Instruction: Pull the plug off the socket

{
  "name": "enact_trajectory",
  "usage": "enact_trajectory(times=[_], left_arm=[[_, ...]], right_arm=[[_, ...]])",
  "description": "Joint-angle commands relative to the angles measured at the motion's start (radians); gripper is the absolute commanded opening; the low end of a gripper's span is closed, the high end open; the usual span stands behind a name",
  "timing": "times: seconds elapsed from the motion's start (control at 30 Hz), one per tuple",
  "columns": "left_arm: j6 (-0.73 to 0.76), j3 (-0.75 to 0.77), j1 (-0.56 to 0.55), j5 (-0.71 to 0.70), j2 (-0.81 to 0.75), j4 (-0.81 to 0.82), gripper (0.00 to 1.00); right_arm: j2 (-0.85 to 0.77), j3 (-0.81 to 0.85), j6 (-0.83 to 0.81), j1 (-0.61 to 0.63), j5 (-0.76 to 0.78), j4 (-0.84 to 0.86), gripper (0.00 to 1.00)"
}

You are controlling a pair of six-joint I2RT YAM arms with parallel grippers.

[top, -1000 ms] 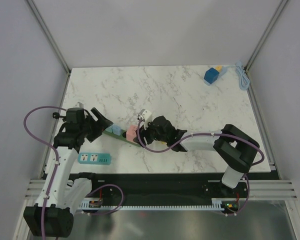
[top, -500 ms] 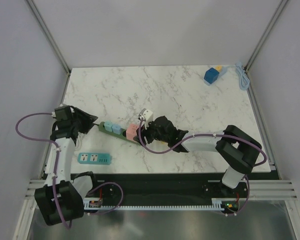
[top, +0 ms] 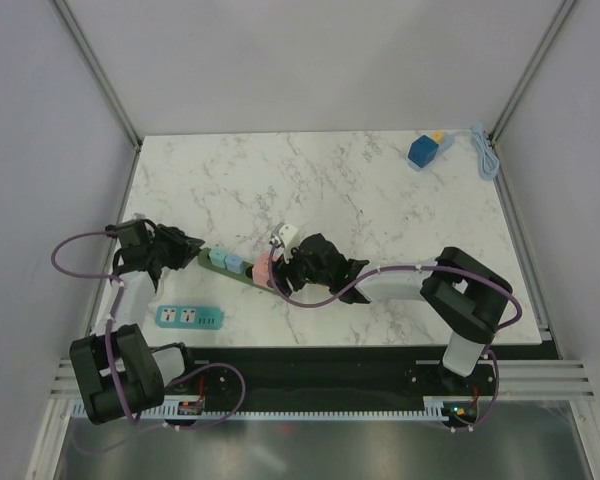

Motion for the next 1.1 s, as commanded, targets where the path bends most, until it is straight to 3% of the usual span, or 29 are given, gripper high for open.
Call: enact_trajectory(times=[0.0, 0.03, 0.1, 0.43, 0.8, 1.07], left_arm=[[0.006, -0.037, 0.003, -0.039, -0.004, 0.067, 0.35], [-0.003, -0.062, 0.003, -0.05, -0.014, 0.079, 0.34], [-0.023, -0.083, 0.003, -0.057, -0.018, 0.122, 0.34], [-0.015, -0.131, 0.002, -0.027, 0.061, 0.214, 0.23], [-0.023, -0.157, -0.006, -0.032, 0.118, 0.272, 0.2], [-0.023, -0.191, -0.014, -0.064, 0.098, 0.277, 0.15]], right_arm=[[0.007, 0.04, -0.01, 0.01, -0.015, -0.016, 0.3], [0.004, 0.042, -0.013, 0.01, -0.016, -0.019, 0.41], [0.002, 0.043, -0.018, 0.012, -0.016, -0.022, 0.53], [0.004, 0.063, -0.028, 0.019, -0.024, -0.037, 0.82], [0.025, 0.155, -0.065, 0.052, 0.027, -0.148, 0.95], [0.068, 0.2, -0.087, 0.062, 0.073, -0.194, 0.93]])
